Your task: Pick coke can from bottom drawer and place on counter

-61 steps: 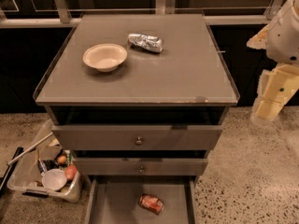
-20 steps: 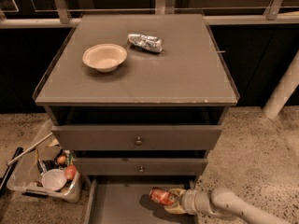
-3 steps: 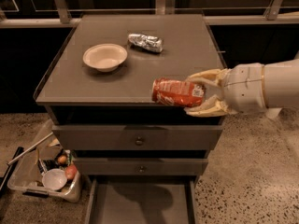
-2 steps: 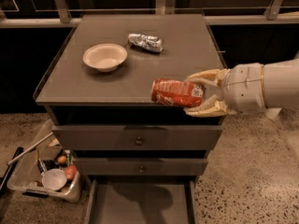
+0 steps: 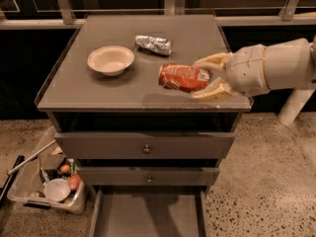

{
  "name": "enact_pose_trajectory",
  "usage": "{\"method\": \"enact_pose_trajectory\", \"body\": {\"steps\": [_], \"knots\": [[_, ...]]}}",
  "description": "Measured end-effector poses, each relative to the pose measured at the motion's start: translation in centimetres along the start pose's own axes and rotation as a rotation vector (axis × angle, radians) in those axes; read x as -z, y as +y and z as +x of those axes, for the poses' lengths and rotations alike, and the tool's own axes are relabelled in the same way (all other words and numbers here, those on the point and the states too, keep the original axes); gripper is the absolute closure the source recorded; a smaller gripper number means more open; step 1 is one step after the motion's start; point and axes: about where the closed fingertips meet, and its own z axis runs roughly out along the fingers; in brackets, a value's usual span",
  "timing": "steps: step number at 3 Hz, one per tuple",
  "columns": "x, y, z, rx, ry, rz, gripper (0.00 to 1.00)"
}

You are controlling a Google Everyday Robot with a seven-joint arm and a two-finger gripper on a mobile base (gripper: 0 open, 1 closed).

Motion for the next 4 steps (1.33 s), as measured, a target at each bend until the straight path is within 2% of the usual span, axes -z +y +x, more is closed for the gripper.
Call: {"method": "enact_pose_trajectory", "body": {"steps": [1,2,3,4], "knots": [[-2.3,-2.1,1.5,-0.096,-0.025,-0.019,1.0],[-4.7,-2.3,4.0,-0.212,-0.034,-0.022,1.0],[-5.8,-2.1,5.5,-0.277,0.014,0.033,1.0],[-6.6,-2.9,5.2,-0.291,0.055,0.091,1.0]]}}
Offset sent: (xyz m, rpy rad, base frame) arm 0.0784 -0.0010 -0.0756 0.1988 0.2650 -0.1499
